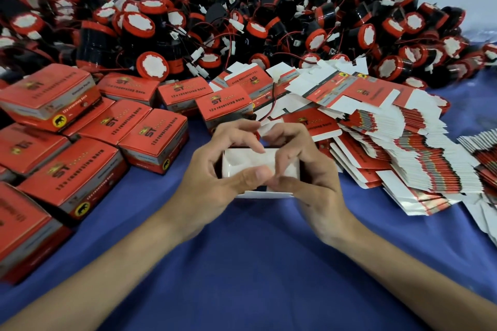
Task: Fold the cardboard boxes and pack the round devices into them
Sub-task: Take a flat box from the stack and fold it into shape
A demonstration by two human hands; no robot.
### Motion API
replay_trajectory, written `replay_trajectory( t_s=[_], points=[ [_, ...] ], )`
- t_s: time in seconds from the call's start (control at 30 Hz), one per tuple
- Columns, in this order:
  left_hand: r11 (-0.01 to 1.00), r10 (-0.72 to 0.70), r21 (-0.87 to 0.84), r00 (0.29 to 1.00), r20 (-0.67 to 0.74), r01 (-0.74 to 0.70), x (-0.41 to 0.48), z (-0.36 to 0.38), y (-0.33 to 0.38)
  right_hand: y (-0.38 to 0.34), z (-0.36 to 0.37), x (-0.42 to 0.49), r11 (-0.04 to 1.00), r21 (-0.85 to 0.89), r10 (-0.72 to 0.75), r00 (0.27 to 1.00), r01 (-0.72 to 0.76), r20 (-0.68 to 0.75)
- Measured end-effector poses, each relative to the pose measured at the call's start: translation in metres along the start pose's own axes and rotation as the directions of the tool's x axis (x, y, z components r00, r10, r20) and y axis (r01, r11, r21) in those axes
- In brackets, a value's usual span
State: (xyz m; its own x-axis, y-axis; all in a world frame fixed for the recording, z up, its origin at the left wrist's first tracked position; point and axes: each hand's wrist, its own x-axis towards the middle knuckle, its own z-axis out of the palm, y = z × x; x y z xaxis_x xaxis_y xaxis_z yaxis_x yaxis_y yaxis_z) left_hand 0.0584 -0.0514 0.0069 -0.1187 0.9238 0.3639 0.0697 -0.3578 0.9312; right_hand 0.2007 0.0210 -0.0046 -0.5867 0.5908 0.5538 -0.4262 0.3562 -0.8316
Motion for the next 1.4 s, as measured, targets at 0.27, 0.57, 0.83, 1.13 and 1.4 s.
replay_trajectory(
  t_s=[0.27, 0.57, 0.83, 1.13, 1.4],
  points=[
    [1.0, 0.017, -0.009, 0.999, -0.04, -0.018, -0.001, 0.003, -0.001, 0.003, -0.001, -0.004, 0.886, -0.405, -0.181, 0.973, 0.226, 0.146],
    [0.984, -0.065, -0.164, 0.995, 0.076, 0.076, -0.008, 0.0, -0.01, 0.002, 0.005, -0.004, 0.766, -0.568, -0.359, 0.933, 0.301, 0.01],
    [0.992, -0.079, -0.095, 0.997, 0.02, 0.08, -0.006, 0.006, -0.007, 0.003, 0.008, -0.004, 0.777, -0.547, -0.38, 0.925, 0.312, -0.012],
    [0.997, -0.048, -0.06, 0.997, -0.067, 0.044, -0.007, 0.016, -0.007, 0.001, 0.007, -0.001, 0.858, -0.447, -0.317, 0.946, 0.254, -0.069],
    [0.992, 0.111, -0.04, 0.978, -0.179, -0.12, -0.011, 0.021, -0.012, 0.001, 0.011, -0.002, 0.985, -0.136, 0.078, 0.977, -0.106, -0.197]
  ],
)
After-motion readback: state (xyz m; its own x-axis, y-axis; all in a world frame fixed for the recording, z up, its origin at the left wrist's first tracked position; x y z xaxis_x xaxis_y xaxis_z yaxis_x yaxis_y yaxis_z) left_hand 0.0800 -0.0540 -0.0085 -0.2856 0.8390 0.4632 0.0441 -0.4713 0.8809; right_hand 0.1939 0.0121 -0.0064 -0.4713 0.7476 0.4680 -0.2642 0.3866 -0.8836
